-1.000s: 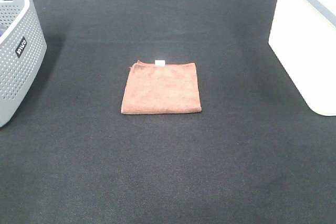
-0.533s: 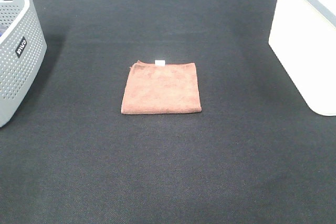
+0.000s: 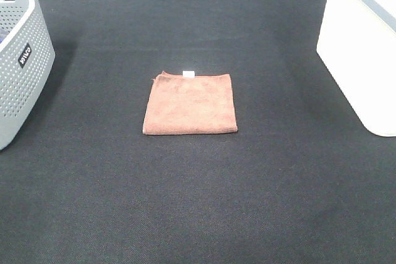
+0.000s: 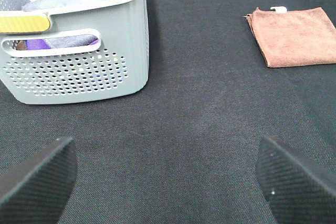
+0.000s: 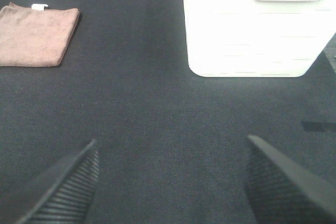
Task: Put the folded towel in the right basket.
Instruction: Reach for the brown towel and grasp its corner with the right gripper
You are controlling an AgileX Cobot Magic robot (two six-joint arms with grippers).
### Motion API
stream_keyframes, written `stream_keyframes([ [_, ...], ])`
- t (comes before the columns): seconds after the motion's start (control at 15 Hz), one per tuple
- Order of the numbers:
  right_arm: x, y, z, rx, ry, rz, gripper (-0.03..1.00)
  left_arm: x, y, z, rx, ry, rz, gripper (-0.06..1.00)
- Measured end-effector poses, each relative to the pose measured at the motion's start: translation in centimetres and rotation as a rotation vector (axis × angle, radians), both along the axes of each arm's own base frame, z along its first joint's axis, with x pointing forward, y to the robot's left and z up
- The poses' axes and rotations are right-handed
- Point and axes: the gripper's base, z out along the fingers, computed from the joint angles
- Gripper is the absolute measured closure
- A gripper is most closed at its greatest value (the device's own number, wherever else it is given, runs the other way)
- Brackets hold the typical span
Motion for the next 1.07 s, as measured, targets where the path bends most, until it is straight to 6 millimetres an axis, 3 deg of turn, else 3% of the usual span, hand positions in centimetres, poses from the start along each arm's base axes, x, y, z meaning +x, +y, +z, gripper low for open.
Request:
stream_keyframes([
  [1.07, 0.19, -0.01, 0.14, 0.002, 0.000, -0.001, 0.26, 0.00, 0.00, 0.00, 0.000, 0.000, 0.000, 0.07],
])
